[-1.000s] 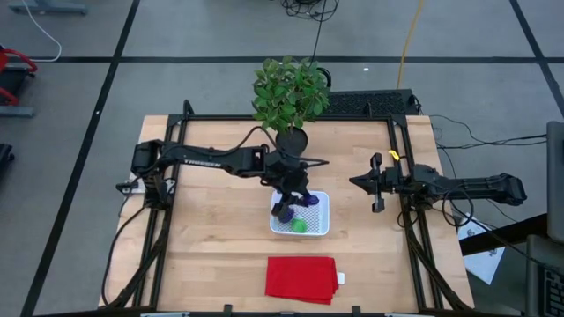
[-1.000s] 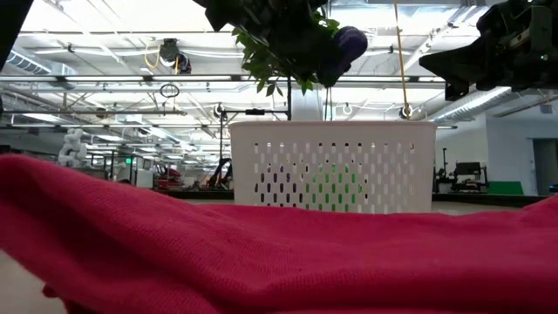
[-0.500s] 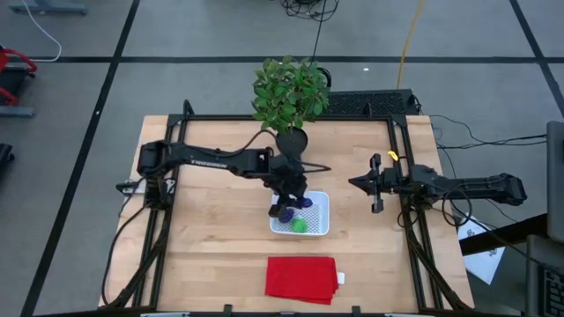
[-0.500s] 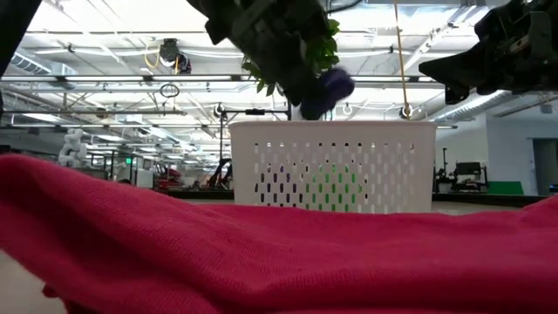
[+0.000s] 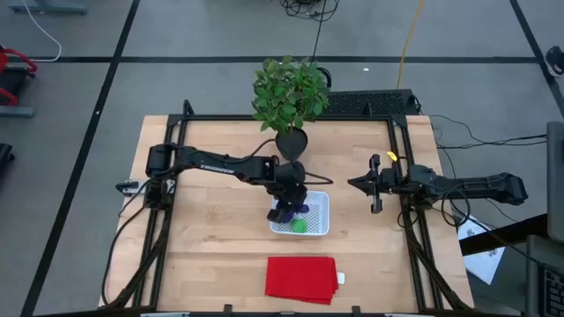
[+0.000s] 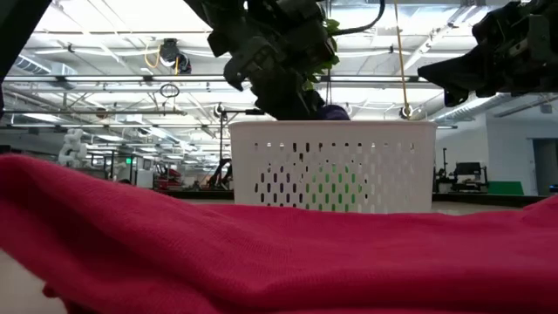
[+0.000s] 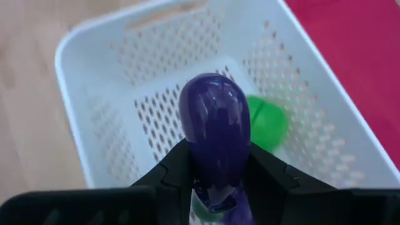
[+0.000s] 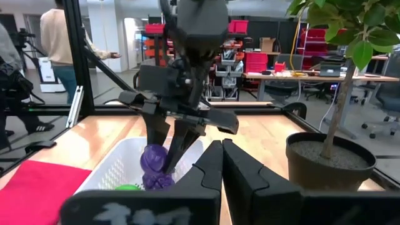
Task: Pick and placing Produce into tupperware
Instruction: Put the violet eggplant into the white bin
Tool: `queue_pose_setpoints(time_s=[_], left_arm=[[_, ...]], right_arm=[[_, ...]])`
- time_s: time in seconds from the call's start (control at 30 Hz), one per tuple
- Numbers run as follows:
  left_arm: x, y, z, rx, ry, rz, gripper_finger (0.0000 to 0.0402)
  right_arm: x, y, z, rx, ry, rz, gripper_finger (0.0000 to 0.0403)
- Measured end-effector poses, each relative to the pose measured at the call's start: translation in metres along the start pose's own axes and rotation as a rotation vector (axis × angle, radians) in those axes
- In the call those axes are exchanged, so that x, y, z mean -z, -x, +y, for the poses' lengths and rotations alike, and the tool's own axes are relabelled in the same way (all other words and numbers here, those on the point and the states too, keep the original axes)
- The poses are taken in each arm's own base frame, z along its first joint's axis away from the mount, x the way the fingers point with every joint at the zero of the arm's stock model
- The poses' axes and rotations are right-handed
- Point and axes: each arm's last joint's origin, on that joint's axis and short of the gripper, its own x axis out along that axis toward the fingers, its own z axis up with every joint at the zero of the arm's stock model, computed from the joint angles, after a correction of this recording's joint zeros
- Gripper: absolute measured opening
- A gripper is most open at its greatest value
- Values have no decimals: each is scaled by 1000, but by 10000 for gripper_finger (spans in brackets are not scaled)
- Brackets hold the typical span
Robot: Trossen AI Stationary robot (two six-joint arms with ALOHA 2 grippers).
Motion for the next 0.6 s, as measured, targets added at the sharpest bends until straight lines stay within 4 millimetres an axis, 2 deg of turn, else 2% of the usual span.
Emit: queue_pose_setpoints(time_s=[0.2,0.43,0.6], left_arm=[[1,-8,-1,7,-10,3,108],[4,-13,0,15,82,25,108],[-12,-2,-1,-10,122,35,108]], right_arm=[[0,0,0,0,2,-3,0],[-1,0,0,0,4,-14,0],[-1,0,0,0,6,-15,0]])
